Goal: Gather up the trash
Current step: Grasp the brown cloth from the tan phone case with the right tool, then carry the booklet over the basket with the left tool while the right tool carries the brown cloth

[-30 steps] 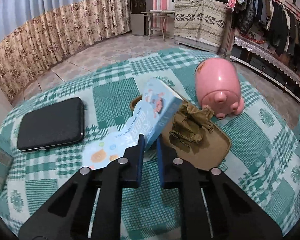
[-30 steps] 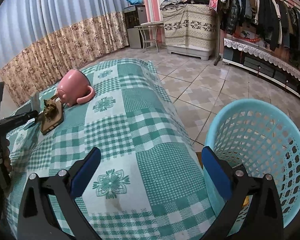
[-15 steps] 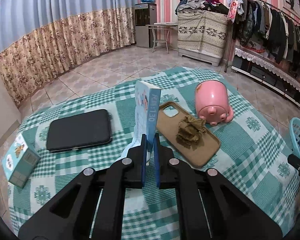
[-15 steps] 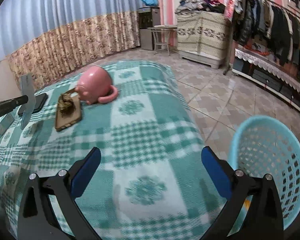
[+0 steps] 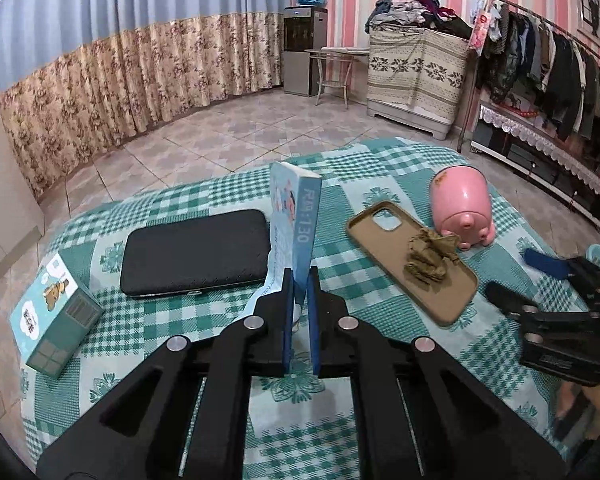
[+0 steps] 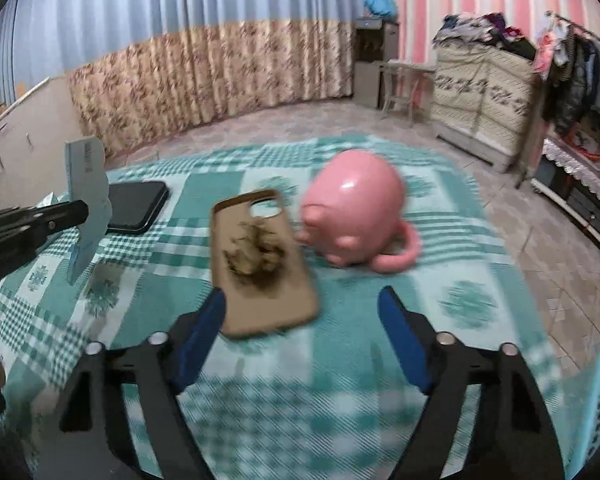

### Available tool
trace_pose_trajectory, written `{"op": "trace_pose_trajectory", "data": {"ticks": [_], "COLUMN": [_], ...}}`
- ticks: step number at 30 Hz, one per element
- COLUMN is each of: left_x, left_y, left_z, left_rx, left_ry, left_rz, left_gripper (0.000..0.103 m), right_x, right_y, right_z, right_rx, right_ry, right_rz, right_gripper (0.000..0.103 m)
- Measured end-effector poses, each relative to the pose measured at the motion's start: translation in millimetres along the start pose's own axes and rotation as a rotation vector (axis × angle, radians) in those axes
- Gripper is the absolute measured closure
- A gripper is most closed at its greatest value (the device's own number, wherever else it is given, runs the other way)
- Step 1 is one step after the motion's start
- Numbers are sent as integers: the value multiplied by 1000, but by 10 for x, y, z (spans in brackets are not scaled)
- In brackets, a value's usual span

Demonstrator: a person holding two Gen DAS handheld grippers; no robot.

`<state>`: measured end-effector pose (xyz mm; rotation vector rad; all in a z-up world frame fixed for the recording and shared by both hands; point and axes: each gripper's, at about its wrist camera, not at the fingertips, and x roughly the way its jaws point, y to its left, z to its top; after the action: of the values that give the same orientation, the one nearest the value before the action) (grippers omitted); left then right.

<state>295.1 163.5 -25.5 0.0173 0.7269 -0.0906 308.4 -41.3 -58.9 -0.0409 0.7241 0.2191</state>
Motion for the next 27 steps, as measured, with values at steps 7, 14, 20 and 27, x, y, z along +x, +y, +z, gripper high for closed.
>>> {"op": "trace_pose_trajectory", "data": {"ticks": [7, 14, 20, 27], "left_x": [57, 65, -118, -460], "left_y": [50, -36, -428, -1393], "left_z": [-30, -6, 87, 207], "left_rx": [-4, 11, 46, 114], "left_ry": [-1, 1, -24, -83], "left_rz": [-6, -3, -36, -144], "left_gripper": [98, 98, 98, 98], "right_x": [419, 236, -483, -1408], "right_y": [194, 88, -415, -1370], "right_z": [222, 214, 91, -246], "right_rx": [-7, 2, 51, 124], "right_ry": [52, 13, -79, -143], "right_rz": [35, 75, 55, -106], "right_gripper": [55, 85, 85, 85]}}
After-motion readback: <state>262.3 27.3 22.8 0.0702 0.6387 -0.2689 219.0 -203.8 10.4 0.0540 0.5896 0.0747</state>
